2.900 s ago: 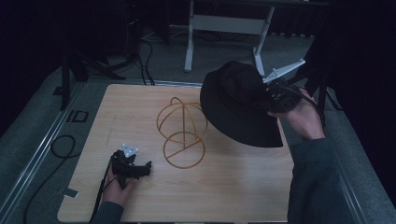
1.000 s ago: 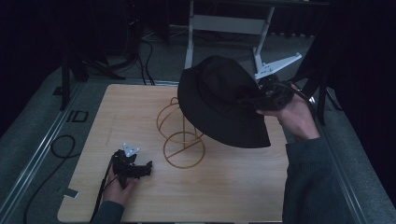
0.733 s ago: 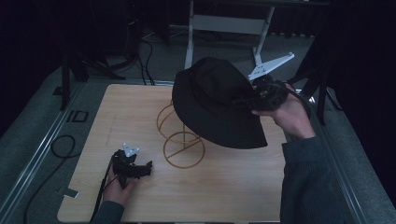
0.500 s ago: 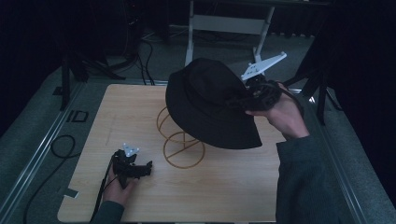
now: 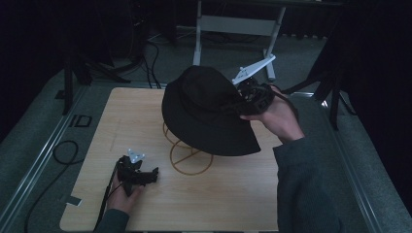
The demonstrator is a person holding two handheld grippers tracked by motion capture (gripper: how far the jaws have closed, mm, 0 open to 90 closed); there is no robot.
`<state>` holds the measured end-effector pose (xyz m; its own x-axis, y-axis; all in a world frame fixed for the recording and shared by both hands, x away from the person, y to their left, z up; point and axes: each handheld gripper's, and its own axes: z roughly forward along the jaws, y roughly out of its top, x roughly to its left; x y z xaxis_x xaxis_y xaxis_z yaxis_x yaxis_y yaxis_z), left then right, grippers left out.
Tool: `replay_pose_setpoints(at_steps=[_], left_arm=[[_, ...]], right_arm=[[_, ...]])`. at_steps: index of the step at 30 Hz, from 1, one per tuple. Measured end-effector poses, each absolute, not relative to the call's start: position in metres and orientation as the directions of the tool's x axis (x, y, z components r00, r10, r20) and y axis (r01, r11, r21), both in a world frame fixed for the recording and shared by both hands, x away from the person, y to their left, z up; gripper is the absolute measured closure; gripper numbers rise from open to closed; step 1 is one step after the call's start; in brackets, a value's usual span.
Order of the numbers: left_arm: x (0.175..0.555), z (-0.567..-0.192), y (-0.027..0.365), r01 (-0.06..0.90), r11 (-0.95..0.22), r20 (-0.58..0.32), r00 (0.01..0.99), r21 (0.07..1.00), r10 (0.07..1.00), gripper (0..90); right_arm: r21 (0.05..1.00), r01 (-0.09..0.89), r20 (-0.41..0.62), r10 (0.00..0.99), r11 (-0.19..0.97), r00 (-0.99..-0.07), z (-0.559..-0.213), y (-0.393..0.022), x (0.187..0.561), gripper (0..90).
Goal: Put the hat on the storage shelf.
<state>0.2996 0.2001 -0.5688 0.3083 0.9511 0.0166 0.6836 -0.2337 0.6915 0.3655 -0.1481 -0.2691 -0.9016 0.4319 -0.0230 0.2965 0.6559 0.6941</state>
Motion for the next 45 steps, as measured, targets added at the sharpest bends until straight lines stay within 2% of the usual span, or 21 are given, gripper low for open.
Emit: replay_pose_setpoints(at_steps=[13,23,29,34,37,38,40,42,45], left_arm=[[0.300,-0.569,0.200,0.683,-0.236,0.019,0.309,0.691,0.951,2.6],[0.300,-0.569,0.200,0.682,-0.234,0.017,0.309,0.692,0.951,2.6],[0.300,-0.569,0.200,0.682,-0.235,0.017,0.309,0.693,0.951,2.6],[0.300,-0.569,0.200,0.683,-0.232,0.016,0.308,0.693,0.951,2.6],[0.300,-0.569,0.200,0.682,-0.235,0.017,0.310,0.693,0.951,2.6],[0.300,-0.569,0.200,0.681,-0.235,0.018,0.309,0.693,0.951,2.6],[0.300,-0.569,0.200,0.681,-0.235,0.018,0.309,0.693,0.951,2.6],[0.300,-0.569,0.200,0.681,-0.233,0.016,0.309,0.694,0.951,2.6],[0.300,-0.569,0.200,0.681,-0.234,0.016,0.310,0.694,0.951,2.6]], right_arm=[[0.666,0.291,-0.014,0.401,0.687,-0.916,-0.283,-0.125,0.370,87.1],[0.629,0.309,-0.006,0.402,0.713,-0.916,-0.293,-0.111,0.375,80.1],[0.611,0.330,-0.029,0.438,0.719,-0.899,-0.299,-0.102,0.381,69.2],[0.593,0.342,-0.028,0.442,0.729,-0.896,-0.302,-0.094,0.380,55.6],[0.562,0.356,-0.040,0.455,0.747,-0.890,-0.305,-0.090,0.379,45.3],[0.570,0.378,-0.023,0.474,0.729,-0.880,-0.305,-0.090,0.380,37.4],[0.582,0.377,-0.017,0.475,0.720,-0.880,-0.304,-0.090,0.380,37.3],[0.612,0.358,-0.001,0.454,0.705,-0.891,-0.303,-0.089,0.379,30.9],[0.629,0.298,-0.049,0.419,0.718,-0.907,-0.303,-0.082,0.373,29.0]])
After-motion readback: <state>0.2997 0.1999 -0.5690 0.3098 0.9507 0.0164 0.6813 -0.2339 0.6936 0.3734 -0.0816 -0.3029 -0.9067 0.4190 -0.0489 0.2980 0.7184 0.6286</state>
